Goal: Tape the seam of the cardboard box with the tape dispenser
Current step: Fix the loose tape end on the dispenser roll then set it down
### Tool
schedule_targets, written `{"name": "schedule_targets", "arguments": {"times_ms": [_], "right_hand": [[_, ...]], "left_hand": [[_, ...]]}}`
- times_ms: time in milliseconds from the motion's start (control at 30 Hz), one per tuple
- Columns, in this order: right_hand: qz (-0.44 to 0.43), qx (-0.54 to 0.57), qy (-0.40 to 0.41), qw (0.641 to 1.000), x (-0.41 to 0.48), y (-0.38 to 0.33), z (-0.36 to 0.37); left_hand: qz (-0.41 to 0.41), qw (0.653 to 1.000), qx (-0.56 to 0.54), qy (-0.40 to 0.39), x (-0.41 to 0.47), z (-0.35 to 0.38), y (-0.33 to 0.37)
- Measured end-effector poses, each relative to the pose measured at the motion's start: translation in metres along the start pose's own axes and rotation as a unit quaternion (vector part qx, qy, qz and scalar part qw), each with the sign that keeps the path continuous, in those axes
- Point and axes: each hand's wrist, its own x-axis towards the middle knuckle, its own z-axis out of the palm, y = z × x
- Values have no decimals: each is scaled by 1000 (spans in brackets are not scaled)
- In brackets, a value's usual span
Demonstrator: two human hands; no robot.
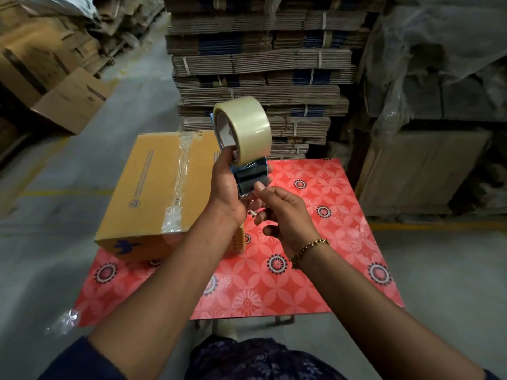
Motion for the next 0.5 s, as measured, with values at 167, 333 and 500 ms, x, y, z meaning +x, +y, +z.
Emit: {"name": "schedule_targets", "arguments": {"times_ms": [167, 333, 500], "right_hand": [[-33, 0, 14, 999, 1, 5, 5], [-29, -23, 14, 999, -4, 11, 6], [-16, -21, 19, 999, -6, 20, 7]], "left_hand": [[-12, 998, -68, 7, 3, -5, -3], [-17, 993, -116, 11, 9, -12, -2], [-24, 995, -96, 16, 18, -25, -7]]}}
